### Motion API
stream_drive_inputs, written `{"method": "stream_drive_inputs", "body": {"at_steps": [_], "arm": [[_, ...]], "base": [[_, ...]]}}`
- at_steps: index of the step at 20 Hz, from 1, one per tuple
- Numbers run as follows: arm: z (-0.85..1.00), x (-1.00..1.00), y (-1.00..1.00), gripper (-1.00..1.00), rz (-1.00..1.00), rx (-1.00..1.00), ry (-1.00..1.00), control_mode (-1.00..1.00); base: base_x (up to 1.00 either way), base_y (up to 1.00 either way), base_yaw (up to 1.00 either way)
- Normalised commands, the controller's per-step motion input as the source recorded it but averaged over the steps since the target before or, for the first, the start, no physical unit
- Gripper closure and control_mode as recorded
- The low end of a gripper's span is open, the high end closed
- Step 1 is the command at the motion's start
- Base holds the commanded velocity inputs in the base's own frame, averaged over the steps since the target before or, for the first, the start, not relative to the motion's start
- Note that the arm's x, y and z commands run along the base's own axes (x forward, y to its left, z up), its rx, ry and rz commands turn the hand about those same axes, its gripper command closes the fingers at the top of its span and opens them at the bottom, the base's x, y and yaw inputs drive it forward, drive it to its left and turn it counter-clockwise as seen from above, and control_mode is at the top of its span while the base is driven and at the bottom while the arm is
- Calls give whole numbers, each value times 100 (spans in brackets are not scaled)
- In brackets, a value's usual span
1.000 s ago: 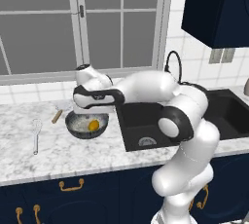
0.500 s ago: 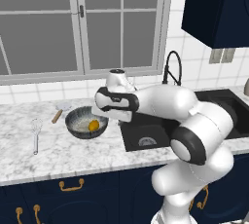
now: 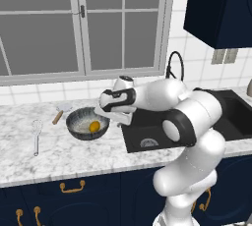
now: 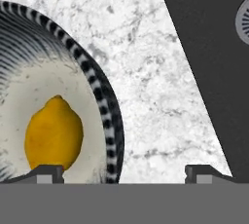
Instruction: Pick the lemon from the sink and place it in the bowl. Then pick the bowl and place it in the microwave. Then close the microwave door and press the start button.
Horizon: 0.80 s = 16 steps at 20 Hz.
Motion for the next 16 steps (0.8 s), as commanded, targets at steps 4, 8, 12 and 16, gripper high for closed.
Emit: {"method": "stream_drive_inputs", "body": {"at_steps": [4, 8, 12, 16], "arm": [[-24, 54, 15, -100, 0, 2, 0, -100], [-19, 36, 19, -100, 0, 3, 0, -100], [-19, 3, 9, 100, 0, 5, 0, -100], [-14, -25, 0, 100, 0, 4, 0, -100]], "base": [[0, 0, 0], [0, 0, 0], [0, 0, 0], [0, 0, 0]]}}
